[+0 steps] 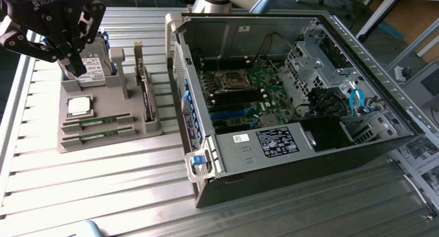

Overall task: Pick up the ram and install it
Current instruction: 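Pick up the ram and move it above insertion slot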

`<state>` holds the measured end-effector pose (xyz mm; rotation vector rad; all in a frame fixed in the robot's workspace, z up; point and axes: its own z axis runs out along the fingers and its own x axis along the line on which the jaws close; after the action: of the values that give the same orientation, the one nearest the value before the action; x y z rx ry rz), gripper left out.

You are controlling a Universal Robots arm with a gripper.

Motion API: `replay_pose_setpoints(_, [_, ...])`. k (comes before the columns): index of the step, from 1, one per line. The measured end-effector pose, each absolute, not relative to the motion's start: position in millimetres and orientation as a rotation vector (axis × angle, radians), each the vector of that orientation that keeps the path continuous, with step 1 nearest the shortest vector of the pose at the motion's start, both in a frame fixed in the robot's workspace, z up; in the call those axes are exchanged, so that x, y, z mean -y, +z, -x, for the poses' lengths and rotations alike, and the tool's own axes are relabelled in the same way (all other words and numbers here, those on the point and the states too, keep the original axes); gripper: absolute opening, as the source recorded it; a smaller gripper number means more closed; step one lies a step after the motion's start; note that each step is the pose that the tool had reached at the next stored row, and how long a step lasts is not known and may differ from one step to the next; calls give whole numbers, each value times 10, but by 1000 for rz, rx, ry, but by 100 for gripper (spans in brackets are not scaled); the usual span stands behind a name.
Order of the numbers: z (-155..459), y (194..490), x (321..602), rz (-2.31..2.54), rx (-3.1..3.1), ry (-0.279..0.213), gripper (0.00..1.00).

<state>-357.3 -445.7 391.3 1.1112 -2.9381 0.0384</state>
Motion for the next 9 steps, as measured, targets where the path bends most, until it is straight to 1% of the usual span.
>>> replay_pose_setpoints(9, [3573, 3913, 4457, -1155, 2919, 47, 11])
